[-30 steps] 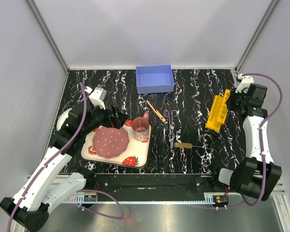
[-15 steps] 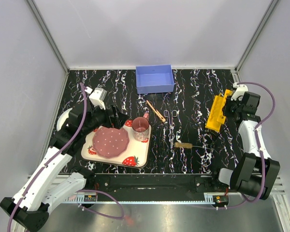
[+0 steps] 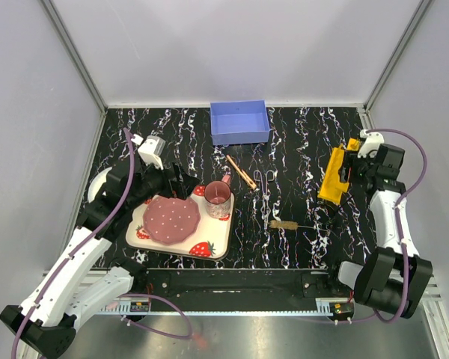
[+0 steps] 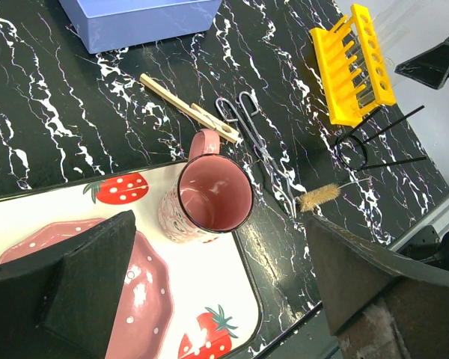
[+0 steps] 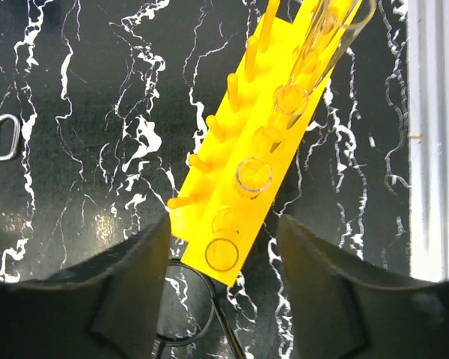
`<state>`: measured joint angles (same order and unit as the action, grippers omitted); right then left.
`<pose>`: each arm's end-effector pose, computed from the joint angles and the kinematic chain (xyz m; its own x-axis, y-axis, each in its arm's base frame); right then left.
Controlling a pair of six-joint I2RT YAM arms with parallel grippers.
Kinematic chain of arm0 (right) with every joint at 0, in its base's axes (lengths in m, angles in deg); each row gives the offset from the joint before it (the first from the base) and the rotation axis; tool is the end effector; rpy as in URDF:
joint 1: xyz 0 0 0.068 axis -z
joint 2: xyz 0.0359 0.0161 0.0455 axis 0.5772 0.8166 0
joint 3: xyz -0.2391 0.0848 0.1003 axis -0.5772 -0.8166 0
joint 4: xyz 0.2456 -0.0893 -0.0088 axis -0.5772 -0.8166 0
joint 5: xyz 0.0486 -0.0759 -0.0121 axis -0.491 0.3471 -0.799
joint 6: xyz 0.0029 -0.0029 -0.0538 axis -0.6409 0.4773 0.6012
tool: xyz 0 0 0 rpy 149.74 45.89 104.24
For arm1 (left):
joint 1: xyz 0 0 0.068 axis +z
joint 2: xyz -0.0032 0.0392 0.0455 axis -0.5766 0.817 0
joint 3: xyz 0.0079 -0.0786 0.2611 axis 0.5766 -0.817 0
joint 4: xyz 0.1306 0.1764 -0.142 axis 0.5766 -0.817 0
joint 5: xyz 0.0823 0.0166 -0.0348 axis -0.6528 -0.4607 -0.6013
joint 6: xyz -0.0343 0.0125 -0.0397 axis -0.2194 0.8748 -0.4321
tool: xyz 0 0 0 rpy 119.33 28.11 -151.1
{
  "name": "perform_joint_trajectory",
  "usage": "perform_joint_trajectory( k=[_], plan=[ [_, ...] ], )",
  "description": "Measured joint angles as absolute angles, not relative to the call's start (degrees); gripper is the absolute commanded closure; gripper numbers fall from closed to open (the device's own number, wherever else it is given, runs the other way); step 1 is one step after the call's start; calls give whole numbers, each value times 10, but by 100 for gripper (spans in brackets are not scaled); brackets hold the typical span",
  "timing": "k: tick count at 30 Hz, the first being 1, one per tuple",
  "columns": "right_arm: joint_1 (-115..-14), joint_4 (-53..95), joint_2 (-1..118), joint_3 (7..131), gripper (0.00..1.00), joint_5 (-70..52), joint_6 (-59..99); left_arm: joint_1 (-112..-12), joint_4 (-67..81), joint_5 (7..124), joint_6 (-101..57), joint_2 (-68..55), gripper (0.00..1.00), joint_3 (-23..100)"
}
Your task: Organize the chemistry lab equipment
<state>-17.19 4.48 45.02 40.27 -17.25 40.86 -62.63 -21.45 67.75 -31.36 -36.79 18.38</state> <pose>0.2455 -0.0696 0.2620 -0.5795 -0.0551 -0.8131 -0.0538 0.9981 -0.0292 0.1488 -0.0844 0.3532 -0.4912 -0.1428 -0.8592 0.4595 0.7955 -0.3949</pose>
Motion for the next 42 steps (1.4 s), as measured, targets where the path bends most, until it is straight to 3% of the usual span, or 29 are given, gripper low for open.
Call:
perform_joint_trajectory(
  k=[6, 15, 23, 32, 42],
  plan=[
    [-172, -20, 421, 464, 0, -175, 443, -626, -214, 679, -318, -368, 1, 184],
    [-171, -187, 408, 598, 0, -335, 570, -620, -214, 691, -339, -368, 1, 184],
    [-208, -356, 436, 624, 0, -521, 724, -618, -213, 716, -355, -352, 1, 184],
    [-410, -379, 475, 593, 0, -494, 779, -618, -206, 737, -379, -342, 1, 184],
    [-564, -268, 564, 439, 2, -293, 781, -618, -190, 745, -407, -342, 1, 169]
  ],
)
